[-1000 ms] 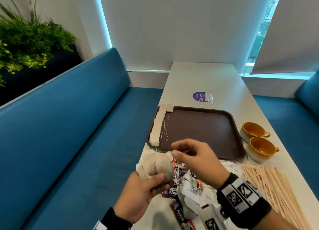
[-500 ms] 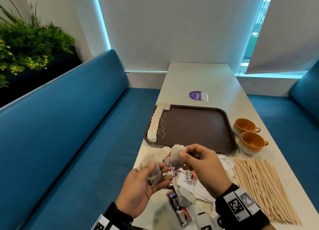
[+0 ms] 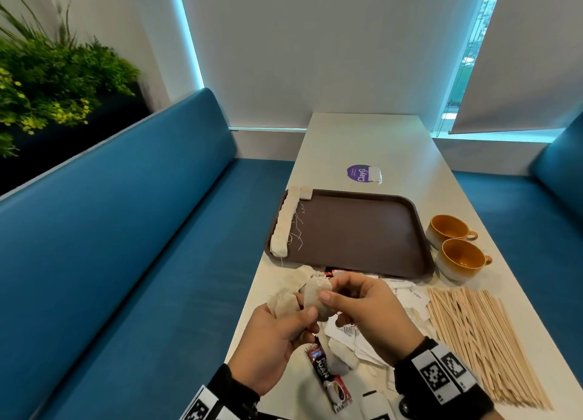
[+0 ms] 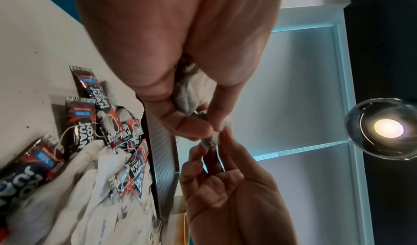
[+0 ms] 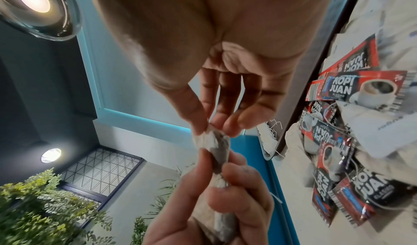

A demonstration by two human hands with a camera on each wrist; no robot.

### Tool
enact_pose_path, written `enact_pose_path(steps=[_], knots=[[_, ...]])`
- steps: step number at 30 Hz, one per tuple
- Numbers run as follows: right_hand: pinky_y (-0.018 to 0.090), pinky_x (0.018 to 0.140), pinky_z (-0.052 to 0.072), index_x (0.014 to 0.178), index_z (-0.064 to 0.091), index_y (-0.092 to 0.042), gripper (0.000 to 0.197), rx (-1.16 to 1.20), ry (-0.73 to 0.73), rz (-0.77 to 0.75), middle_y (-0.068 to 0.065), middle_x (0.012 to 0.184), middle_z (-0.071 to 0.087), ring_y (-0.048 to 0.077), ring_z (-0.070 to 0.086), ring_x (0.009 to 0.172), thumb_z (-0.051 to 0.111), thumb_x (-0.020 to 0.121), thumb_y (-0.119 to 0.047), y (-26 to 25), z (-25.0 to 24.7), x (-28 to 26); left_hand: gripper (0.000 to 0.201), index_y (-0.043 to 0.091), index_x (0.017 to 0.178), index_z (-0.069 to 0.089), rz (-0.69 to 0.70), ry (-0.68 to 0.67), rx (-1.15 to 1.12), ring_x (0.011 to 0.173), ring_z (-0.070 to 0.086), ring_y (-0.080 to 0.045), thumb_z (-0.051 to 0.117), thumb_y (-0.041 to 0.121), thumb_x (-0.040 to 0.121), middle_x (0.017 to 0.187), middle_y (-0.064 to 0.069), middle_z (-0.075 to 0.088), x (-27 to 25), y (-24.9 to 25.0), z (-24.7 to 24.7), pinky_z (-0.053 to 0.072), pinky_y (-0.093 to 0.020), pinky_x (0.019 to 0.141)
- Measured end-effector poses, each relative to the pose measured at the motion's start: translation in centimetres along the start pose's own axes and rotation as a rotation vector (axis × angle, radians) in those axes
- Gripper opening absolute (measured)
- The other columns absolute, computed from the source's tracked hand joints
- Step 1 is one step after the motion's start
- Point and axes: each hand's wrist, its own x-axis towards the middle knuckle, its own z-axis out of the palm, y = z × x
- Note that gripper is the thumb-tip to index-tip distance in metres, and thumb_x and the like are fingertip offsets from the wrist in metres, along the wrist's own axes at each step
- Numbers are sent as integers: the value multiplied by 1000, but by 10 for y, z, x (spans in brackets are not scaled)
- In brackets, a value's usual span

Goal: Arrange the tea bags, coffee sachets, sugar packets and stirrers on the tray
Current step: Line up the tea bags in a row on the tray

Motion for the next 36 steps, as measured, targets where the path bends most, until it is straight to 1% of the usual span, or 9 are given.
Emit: enact_pose_path(steps=[7,12,18,21,25,27,29,32,36], knots=[[31,59,51,100,80,-15,15,27,14,7,8,88,75,18,65,71,79,86,-20,-9,0,-2,15,7,89,78,53,10,54,78,62,-25,68,-4,88,89,-19,72,4,-4,-5,54,-32,69],[28,59,51,93,81,-16,11,-163,-24,-32,10,85,77,12,66,69,80,85,-24,-8,1,1,22,-13,95,65,32,27,68,84,60,-31,75,-1,80,90,-23,67,10,-10,-14,56,-36,73],[28,56,53,89,80,-10,5,-195,-33,-18,17,84,76,19,67,69,79,87,-14,-11,-2,18,17,1,88,73,16,79,19,74,60,-26,78,8,73,86,-22,67,16,-12,-19,55,-29,65],[29,56,55,87,78,-9,3,-201,-13,-20,14,79,75,19,67,66,78,88,-11,-16,-6,36,25,-7,104,66,-19,165,-101,75,65,-30,71,1,82,93,-23,68,23,-14,-26,59,-28,65],[33,64,59,90,78,-8,4,-261,19,-20,10,80,77,16,69,66,77,89,-11,-28,-19,77,26,-23,109,58,-88,237,-196,84,71,-38,43,-13,90,107,-26,66,32,-14,-45,58,-41,82],[31,68,59,89,78,-10,2,-280,38,-12,8,82,78,15,71,70,76,89,-10,-33,-26,105,29,-22,108,58,-103,257,-190,83,69,-42,37,-13,90,92,-25,66,36,-14,-53,60,-41,79],[32,73,62,88,77,-9,4,-293,70,-30,13,92,78,17,71,77,74,90,-8,-38,-32,137,30,-14,113,59,-108,287,-194,82,70,-44,36,-13,94,80,-22,64,40,-19,-62,64,-38,69],[41,86,62,89,77,-11,5,-353,148,-76,13,97,77,19,71,82,74,91,-9,-44,-39,193,26,-13,116,58,-130,343,-206,75,73,-44,44,-16,95,97,-34,66,47,-25,-72,63,-35,58],[44,89,61,84,76,-22,6,-459,239,-121,5,90,77,19,71,80,76,90,-21,-41,-38,264,20,-18,111,59,-210,353,-184,82,71,-50,51,-16,93,100,-40,69,60,-29,-84,65,-41,64]])
